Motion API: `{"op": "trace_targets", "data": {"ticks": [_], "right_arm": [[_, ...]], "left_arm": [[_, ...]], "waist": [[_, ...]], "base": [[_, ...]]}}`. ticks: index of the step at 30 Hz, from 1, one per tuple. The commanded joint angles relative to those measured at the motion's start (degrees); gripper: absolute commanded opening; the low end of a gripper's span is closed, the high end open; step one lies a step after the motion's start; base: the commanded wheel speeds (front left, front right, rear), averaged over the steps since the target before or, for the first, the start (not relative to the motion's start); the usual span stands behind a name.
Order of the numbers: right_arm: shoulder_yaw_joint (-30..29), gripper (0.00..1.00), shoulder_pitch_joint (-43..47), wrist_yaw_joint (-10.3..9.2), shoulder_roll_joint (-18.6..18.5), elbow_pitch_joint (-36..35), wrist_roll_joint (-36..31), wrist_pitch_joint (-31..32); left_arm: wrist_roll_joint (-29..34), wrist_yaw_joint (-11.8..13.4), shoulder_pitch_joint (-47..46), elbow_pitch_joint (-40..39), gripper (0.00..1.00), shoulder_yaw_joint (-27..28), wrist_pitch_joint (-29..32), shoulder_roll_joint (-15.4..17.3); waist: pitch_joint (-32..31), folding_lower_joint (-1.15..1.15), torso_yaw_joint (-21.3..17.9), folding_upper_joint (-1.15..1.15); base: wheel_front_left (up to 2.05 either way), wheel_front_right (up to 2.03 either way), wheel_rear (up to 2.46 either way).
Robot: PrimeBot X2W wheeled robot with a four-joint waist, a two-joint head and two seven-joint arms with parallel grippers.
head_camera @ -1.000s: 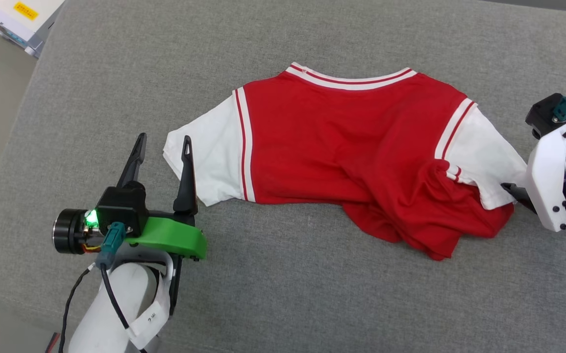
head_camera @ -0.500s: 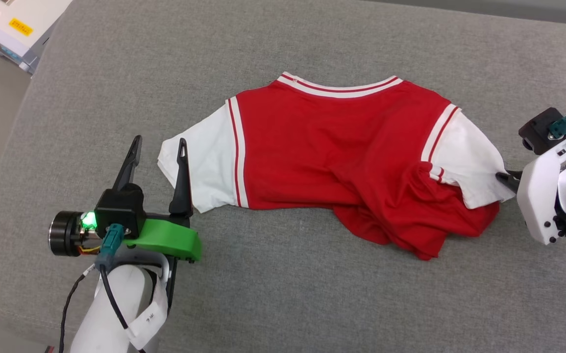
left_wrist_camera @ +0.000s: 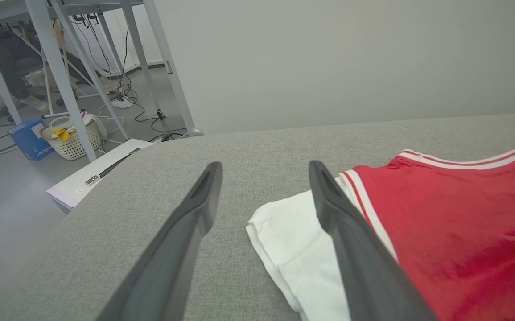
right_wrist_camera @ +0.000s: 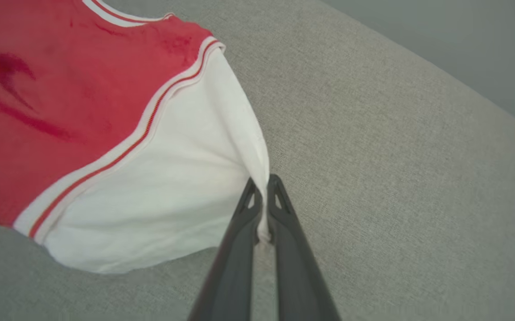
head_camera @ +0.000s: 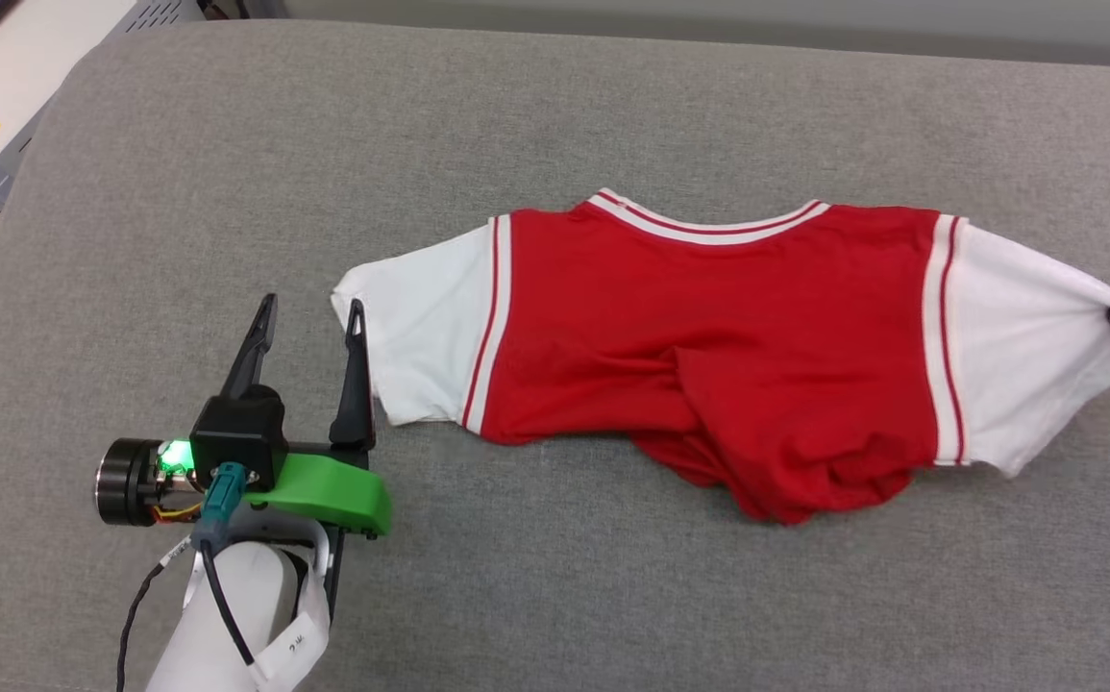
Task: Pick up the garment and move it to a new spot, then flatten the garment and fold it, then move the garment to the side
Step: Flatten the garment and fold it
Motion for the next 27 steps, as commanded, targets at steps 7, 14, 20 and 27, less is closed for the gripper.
{"op": "trace_targets", "data": {"ticks": [7, 14, 20, 27], "right_arm": [[-10.7, 0.00, 5.9, -0.04, -3.0, -0.1, 0.6, 5.1], [-13.6, 0.00, 1.5, -0.04, 0.3, 3.6, -6.3, 11.2], [-11.3, 0.00, -3.4, -0.04, 4.9, 12.7, -13.7, 15.1], [-11.3, 0.00, -1.9, -0.04, 9.7, 23.0, -14.5, 14.0]], "left_arm": [[1.2, -1.2, 0.1, -0.1, 1.00, 0.5, -0.3, -0.8], [2.0, -2.4, -2.4, 0.0, 1.00, 0.4, -0.3, -1.5], [2.8, -3.0, -4.3, 0.5, 1.00, 0.3, -0.3, -2.4], [3.1, -3.2, -4.1, 1.0, 1.00, 1.3, -0.3, -2.8]], "waist": [[2.4, 0.00, -0.7, 0.25], [6.0, 0.00, 0.7, 0.25], [7.8, 0.00, 2.6, 0.25], [7.2, 0.00, 3.1, 0.25]], "base": [[0.00, 0.00, 0.00], [0.00, 0.00, 0.00], [0.00, 0.00, 0.00], [0.00, 0.00, 0.00]]}}
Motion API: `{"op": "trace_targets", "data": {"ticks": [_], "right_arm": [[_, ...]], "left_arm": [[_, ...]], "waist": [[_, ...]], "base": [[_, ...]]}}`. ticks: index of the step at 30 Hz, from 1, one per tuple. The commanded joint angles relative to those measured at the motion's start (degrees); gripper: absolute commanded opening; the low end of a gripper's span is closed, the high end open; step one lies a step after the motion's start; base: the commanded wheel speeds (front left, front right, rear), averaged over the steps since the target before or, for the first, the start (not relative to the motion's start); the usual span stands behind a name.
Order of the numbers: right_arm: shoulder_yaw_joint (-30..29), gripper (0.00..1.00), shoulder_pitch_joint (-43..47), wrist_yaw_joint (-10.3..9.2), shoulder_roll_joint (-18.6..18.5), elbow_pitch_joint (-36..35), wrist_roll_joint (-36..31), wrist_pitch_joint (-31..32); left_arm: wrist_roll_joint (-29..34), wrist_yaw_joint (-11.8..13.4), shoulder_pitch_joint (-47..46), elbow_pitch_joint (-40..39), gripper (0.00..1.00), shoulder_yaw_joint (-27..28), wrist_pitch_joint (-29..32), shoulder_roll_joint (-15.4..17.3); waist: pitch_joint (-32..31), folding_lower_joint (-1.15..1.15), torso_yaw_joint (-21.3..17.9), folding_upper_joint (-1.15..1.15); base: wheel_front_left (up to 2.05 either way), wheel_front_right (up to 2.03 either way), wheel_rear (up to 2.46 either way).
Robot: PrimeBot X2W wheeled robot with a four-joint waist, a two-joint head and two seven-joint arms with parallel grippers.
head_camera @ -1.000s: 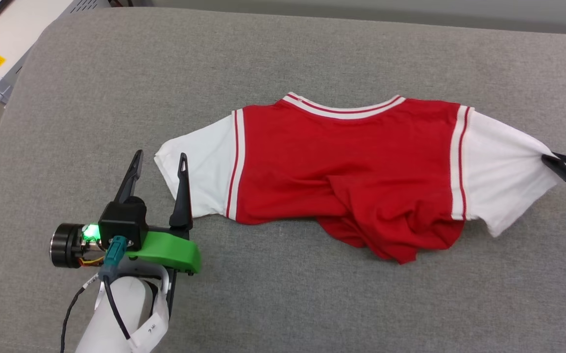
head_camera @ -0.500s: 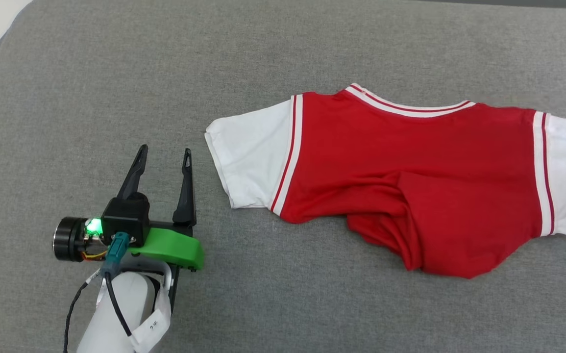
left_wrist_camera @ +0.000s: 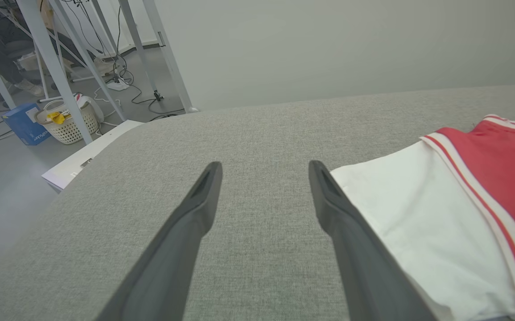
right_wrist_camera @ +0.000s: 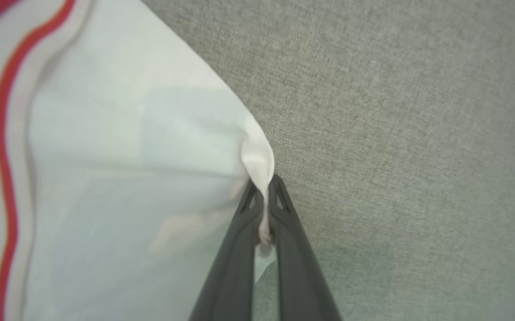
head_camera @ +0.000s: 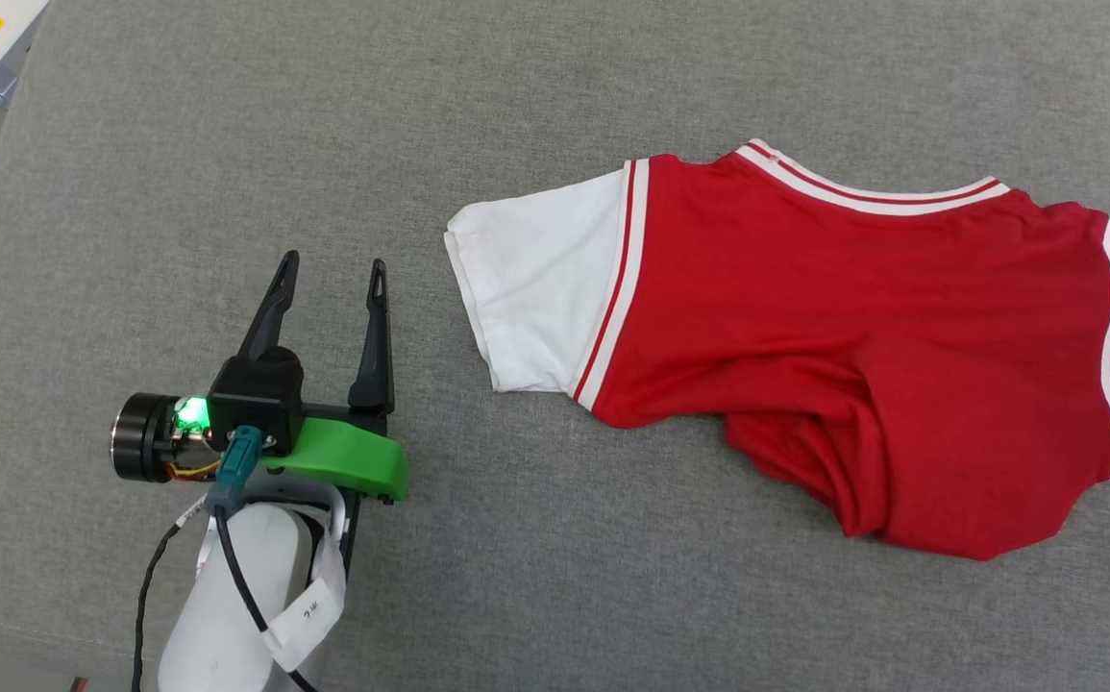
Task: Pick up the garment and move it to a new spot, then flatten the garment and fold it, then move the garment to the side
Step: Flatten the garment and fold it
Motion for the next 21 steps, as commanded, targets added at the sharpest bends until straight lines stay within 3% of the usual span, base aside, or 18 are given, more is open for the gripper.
{"op": "trace_targets", "data": {"ticks": [1, 2, 3, 12, 19, 21], "right_arm": [[0.7, 0.33, 1.2, -0.03, 1.4, 1.5, -0.9, -1.6], [0.7, 0.94, 1.1, -0.03, 1.7, 1.6, -1.2, -3.2], [0.2, 1.00, 1.1, -0.03, 2.3, 1.7, -1.0, -5.1], [-4.6, 1.00, 1.0, -0.03, 6.6, -1.5, -8.8, -26.8], [-12.0, 1.00, 5.3, -0.03, 14.7, -8.0, -16.8, -38.0], [-15.9, 1.00, 7.8, -0.03, 19.1, -11.6, -19.8, -41.5]], "left_arm": [[0.5, -0.2, -0.1, 0.1, 1.00, 0.4, -0.3, -0.4], [0.5, -0.3, 0.0, 0.2, 1.00, 0.6, -0.3, -0.3], [0.5, -0.3, 0.2, 0.5, 1.00, 1.0, -0.3, -0.1], [-0.1, -1.9, 0.6, 1.8, 1.00, 3.4, -0.3, 2.0], [-1.6, -6.1, -4.6, 2.8, 1.00, 4.1, 0.2, 5.9], [-2.5, -7.6, -8.6, 3.1, 1.00, 3.6, 2.6, 7.6]], "waist": [[-0.5, 0.00, -0.3, 0.25], [-0.8, 0.00, -0.6, 0.25], [-1.2, 0.00, -0.9, 0.25], [-6.5, 0.00, -4.4, 0.25], [-7.9, 0.00, -6.0, 0.25], [-7.7, 0.00, -6.5, 0.25]], "base": [[0.00, 0.00, 0.00], [0.00, 0.00, 0.00], [0.00, 0.00, 0.00], [0.00, 0.00, 0.00], [0.00, 0.00, 0.00], [0.00, 0.00, 0.00]]}}
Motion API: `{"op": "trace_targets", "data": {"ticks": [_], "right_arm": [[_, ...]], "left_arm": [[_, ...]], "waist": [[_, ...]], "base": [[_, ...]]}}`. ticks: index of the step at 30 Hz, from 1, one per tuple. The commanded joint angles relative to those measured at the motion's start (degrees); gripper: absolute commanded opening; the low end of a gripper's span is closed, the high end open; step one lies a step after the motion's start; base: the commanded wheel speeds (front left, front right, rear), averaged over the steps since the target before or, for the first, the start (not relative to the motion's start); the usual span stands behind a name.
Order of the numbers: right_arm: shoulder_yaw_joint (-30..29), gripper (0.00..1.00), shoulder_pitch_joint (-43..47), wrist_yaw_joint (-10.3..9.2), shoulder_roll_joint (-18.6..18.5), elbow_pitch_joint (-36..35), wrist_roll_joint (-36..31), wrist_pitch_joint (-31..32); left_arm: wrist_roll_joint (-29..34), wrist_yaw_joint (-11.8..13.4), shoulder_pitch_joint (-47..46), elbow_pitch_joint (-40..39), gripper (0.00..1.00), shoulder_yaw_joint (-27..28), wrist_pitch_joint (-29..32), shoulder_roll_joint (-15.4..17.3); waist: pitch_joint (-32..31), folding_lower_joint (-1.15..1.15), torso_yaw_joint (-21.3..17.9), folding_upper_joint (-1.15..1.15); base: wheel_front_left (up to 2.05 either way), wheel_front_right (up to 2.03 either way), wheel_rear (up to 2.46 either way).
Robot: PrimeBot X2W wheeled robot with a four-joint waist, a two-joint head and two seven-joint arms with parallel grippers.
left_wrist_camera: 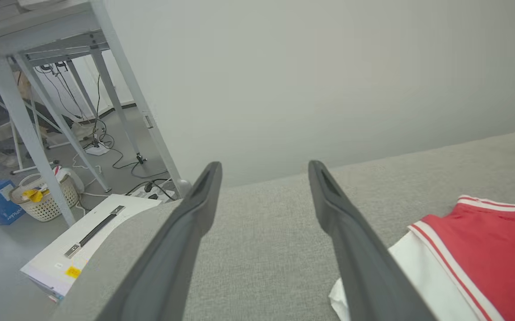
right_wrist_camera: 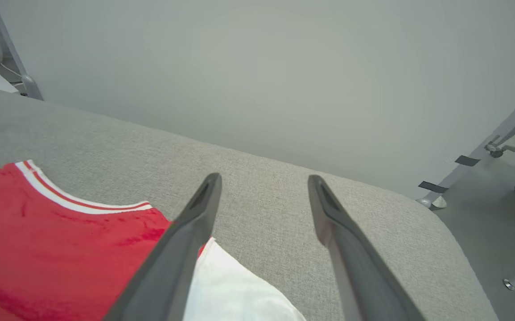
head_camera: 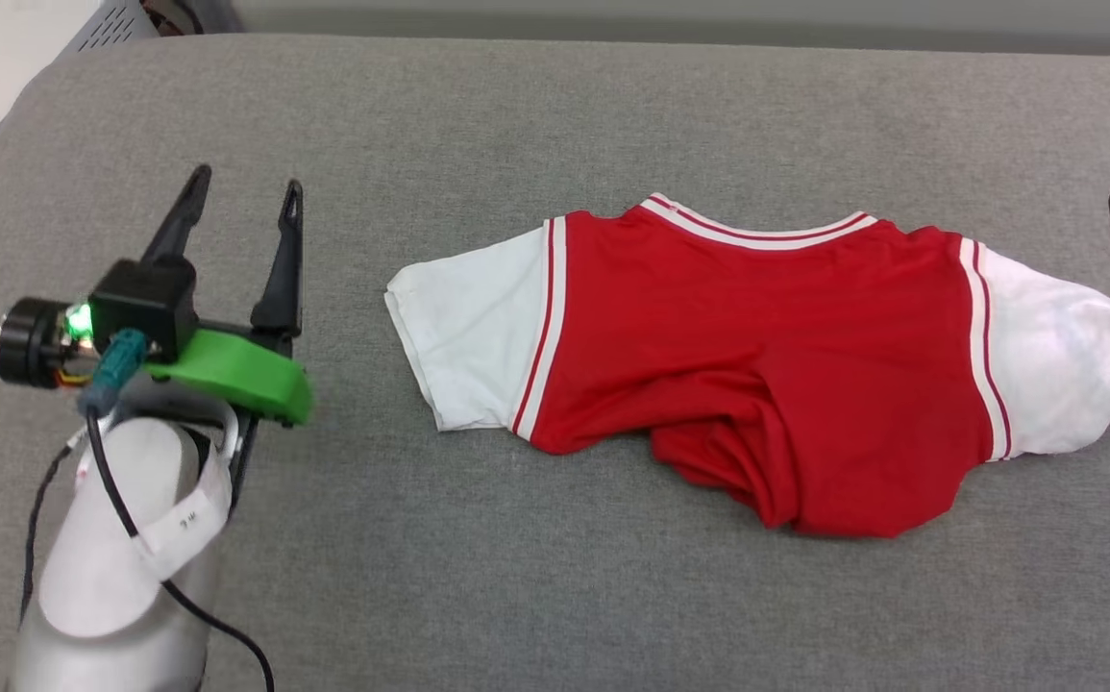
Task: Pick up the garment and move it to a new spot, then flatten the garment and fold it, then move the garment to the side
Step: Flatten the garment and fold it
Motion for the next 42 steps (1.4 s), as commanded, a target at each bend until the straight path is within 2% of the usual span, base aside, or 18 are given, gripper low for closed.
{"op": "trace_targets", "data": {"ticks": [1, 6, 11, 16, 22, 26, 32, 42], "right_arm": [[-1.2, 1.00, 1.7, -0.04, 1.9, -1.6, -1.4, -1.4], [-4.4, 1.00, 5.6, -0.04, 8.1, -6.8, -5.3, -4.5], [-5.2, 1.00, 8.4, -0.04, 11.9, -10.4, -7.1, -5.7], [-5.2, 1.00, 10.1, -0.04, 13.6, -12.1, -8.0, -5.8], [-5.3, 1.00, 10.0, -0.04, 13.9, -12.1, -8.0, -5.9], [-4.7, 1.00, 9.5, -0.04, 14.0, -12.1, -8.2, -5.9], [-3.7, 1.00, 8.3, -0.04, 14.3, -12.5, -8.4, -6.2], [-2.0, 1.00, 6.3, -0.04, 14.0, -10.7, -7.9, -7.0]], "left_arm": [[-0.7, -0.7, -2.7, 0.3, 1.00, -0.1, 0.8, 1.0], [-1.6, -1.8, -10.3, 0.8, 1.00, -2.1, 5.0, 3.9], [-5.5, -2.4, -17.8, 2.7, 1.00, -5.9, 12.2, 6.1], [-15.7, -2.4, -25.0, 4.7, 1.00, -14.9, 26.1, 9.3], [-28.2, -2.5, -30.8, 5.1, 1.00, -26.5, 44.1, 13.8], [-34.4, -2.5, -33.4, 5.3, 1.00, -32.3, 52.4, 16.6], [-40.1, -2.5, -35.6, 7.2, 1.00, -38.4, 59.5, 19.5], [-44.4, -2.5, -34.8, 12.7, 1.00, -47.9, 63.5, 22.8]], "waist": [[0.0, 0.00, -0.6, 0.25], [0.7, 0.00, -1.8, 0.25], [1.5, 0.00, -2.6, 0.25], [2.7, 0.00, -3.7, 0.25], [4.2, 0.00, -4.9, 0.25], [5.3, 0.00, -5.8, 0.25], [7.4, 0.00, -7.2, 0.25], [10.4, 0.00, -9.1, 0.25]], "base": [[0.00, 0.00, 0.00], [0.00, 0.00, 0.00], [0.00, 0.00, 0.00], [0.00, 0.00, 0.00], [0.00, 0.00, 0.00], [0.00, 0.00, 0.00], [0.00, 0.00, 0.00], [0.00, 0.00, 0.00]]}}
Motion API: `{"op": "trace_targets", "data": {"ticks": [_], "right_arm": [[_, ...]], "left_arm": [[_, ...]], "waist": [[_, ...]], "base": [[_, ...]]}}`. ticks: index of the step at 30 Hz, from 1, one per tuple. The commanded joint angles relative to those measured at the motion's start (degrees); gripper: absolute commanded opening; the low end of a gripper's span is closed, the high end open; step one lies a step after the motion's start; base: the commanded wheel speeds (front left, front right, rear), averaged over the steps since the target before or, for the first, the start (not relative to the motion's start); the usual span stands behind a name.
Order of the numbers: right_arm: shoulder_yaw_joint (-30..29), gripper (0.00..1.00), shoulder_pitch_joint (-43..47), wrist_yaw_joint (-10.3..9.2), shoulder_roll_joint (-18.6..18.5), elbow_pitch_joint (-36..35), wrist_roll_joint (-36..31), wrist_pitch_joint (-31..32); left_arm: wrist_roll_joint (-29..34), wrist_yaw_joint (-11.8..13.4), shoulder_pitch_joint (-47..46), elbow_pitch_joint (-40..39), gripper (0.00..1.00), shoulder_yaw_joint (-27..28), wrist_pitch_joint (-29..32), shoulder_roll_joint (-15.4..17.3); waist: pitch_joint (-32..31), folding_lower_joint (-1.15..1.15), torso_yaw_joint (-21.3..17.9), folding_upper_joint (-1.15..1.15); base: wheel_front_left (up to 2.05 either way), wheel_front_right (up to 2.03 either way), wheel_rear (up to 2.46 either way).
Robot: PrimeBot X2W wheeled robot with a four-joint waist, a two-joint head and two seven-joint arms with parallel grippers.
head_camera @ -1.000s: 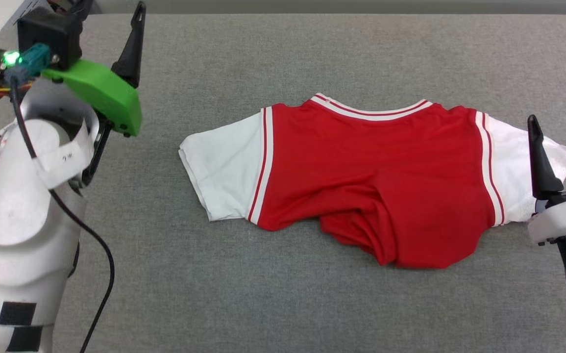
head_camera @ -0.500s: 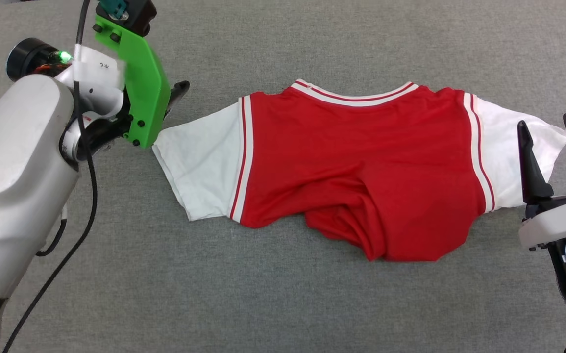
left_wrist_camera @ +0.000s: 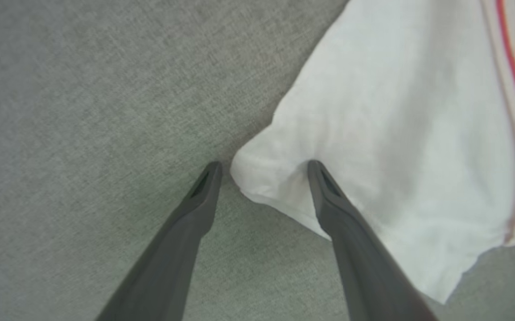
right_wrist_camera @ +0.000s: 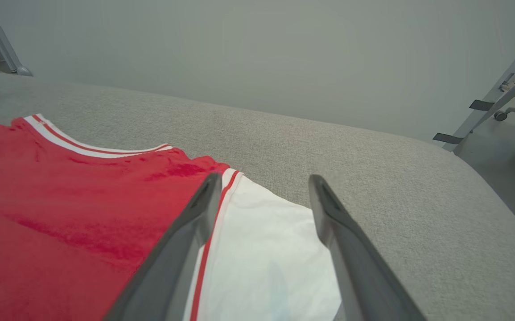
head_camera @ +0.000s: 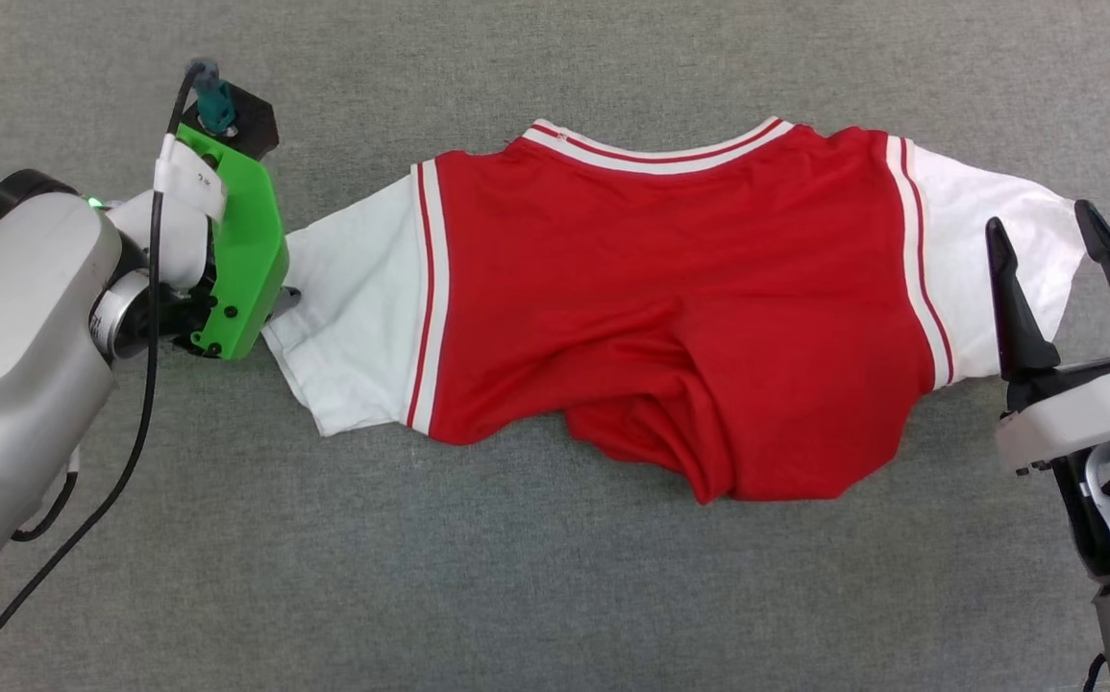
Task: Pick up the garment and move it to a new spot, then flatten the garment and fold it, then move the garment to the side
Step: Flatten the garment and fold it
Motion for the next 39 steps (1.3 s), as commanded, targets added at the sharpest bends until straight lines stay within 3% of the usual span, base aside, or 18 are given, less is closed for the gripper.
{"op": "trace_targets", "data": {"ticks": [1, 4, 5, 6, 15, 25, 31, 37, 39], "right_arm": [[0.1, 1.00, -1.0, -0.04, -0.1, 0.4, 0.3, -0.6], [0.3, 1.00, -1.3, -0.04, -0.4, 0.7, 0.4, -0.6], [0.4, 1.00, -1.5, -0.04, -0.5, 0.9, 0.5, -0.7], [0.5, 1.00, -1.6, -0.04, -0.5, 0.9, 0.5, -0.6], [-0.5, 1.00, -1.8, -0.04, -3.4, 0.7, 0.3, 0.8], [-1.0, 1.00, -6.4, -0.04, -12.8, -4.1, 2.7, 7.7], [6.1, 1.00, -11.6, -0.04, -21.6, -4.5, 9.9, 21.0], [14.9, 1.00, -17.9, -0.04, -30.5, -1.6, 24.3, 40.6], [16.8, 1.00, -19.7, -0.04, -31.7, -0.2, 28.9, 46.6]], "left_arm": [[-0.5, -0.1, 0.4, 1.0, 1.00, -1.4, 0.4, 0.5], [-1.6, -0.2, 1.1, 2.4, 1.00, -3.0, 0.2, 0.1], [-1.8, -0.2, 1.3, 2.6, 0.69, -3.7, 0.2, 0.0], [-2.0, -0.2, 1.2, 2.7, 0.00, -4.6, -0.1, -0.1], [-4.2, -0.2, -0.1, 3.8, 0.00, -6.4, -8.3, 1.7], [-6.3, -0.2, -0.3, 3.1, 0.00, -5.5, -17.1, 5.7], [-5.7, -0.2, -0.8, 1.1, 0.00, -5.7, -19.7, 6.3], [-4.5, -0.1, -1.9, -1.1, 0.00, -5.8, -21.3, 5.5], [-4.3, 0.0, -2.3, -1.8, 0.00, -5.7, -21.7, 5.3]], "waist": [[0.6, 0.00, -0.4, 0.26], [0.8, 0.00, -0.5, 0.26], [0.8, 0.00, -0.5, 0.26], [0.7, 0.00, -0.4, 0.26], [-2.8, 0.00, 1.2, 0.26], [-5.6, 0.00, 4.0, 0.26], [-4.9, 0.00, 5.6, 0.26], [-3.2, 0.00, 7.0, 0.26], [-2.6, 0.00, 7.4, 0.26]], "base": [[0.00, 0.00, 0.00], [0.00, 0.00, 0.00], [0.00, 0.00, 0.00], [0.00, 0.00, 0.00], [0.00, 0.00, 0.00], [0.00, 0.00, 0.00], [0.00, 0.00, 0.00], [0.00, 0.00, 0.00], [0.00, 0.00, 0.00]]}}
